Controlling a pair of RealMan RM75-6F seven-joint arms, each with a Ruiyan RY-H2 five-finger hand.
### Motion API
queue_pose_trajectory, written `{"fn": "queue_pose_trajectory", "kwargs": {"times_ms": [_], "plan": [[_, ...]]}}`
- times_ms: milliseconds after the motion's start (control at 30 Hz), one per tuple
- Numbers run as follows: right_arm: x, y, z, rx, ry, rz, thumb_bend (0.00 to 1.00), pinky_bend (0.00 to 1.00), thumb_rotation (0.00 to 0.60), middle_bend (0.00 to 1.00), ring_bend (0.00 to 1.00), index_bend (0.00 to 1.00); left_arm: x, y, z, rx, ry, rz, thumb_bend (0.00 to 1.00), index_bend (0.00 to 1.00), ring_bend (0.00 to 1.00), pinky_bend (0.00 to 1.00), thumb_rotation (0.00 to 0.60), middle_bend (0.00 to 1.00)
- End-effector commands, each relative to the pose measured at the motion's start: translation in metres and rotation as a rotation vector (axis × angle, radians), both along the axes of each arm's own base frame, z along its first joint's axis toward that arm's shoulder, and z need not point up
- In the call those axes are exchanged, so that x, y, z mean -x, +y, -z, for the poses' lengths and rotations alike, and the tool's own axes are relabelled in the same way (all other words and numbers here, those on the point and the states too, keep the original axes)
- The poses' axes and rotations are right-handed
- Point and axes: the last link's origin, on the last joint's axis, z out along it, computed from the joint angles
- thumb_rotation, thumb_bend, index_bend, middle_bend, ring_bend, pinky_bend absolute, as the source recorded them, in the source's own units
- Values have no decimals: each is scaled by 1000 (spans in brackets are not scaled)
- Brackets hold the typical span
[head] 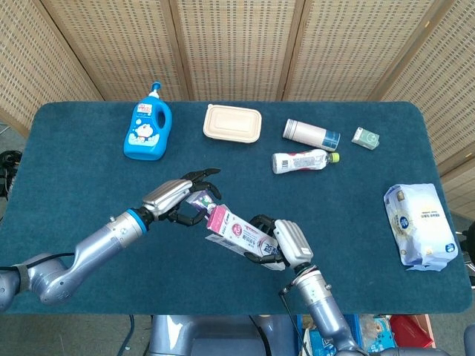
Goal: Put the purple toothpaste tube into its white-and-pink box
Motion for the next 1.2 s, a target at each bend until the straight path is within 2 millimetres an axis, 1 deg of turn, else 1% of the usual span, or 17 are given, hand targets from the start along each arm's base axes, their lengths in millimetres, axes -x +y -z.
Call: {"fn": "queue_pose_trajectory", "kwargs": {"times_ms": [33, 367, 533, 833, 900, 967, 1000, 1033, 1133, 1200], "plan": [[1, -1, -1, 2, 0, 3, 239, 483, 600, 595, 489, 676, 0, 0, -2, -5, -11, 1, 514, 243, 0, 0, 600, 0], [6, -5, -3, 17, -33, 31, 240, 483, 600, 595, 489, 676, -4, -4, -9, -24, -65, 25, 509, 223, 0, 0, 600, 0], [11, -9, -8, 50, -76, 60, 239, 483, 600, 595, 489, 676, -5, -3, -18, -70, -144, 18, 509, 222, 0, 0, 600, 0], [30, -22, -26, 189, -255, 180, 240, 483, 600, 595, 489, 676, 11, -1, -34, -144, -249, -17, 509, 222, 0, 0, 600, 0], [34, -23, -28, 198, -311, 213, 240, 483, 600, 595, 490, 676, 17, 0, -37, -155, -255, -26, 509, 222, 0, 0, 600, 0], [38, -23, -29, 192, -330, 228, 239, 483, 600, 596, 491, 676, 21, 2, -38, -159, -260, -36, 509, 222, 0, 0, 600, 0], [40, -24, -30, 192, -319, 227, 239, 483, 600, 596, 491, 676, 24, 2, -38, -159, -261, -42, 509, 222, 0, 0, 600, 0], [47, -26, -31, 206, -247, 208, 240, 483, 600, 596, 491, 676, 29, 3, -38, -158, -255, -50, 508, 222, 0, 0, 600, 0], [60, -28, -33, 247, -95, 170, 239, 483, 600, 596, 491, 676, 36, 2, -37, -157, -241, -51, 509, 222, 0, 0, 600, 0], [66, -27, -33, 250, -32, 158, 239, 483, 600, 596, 491, 676, 39, 2, -36, -157, -232, -51, 509, 222, 0, 0, 600, 0]]}}
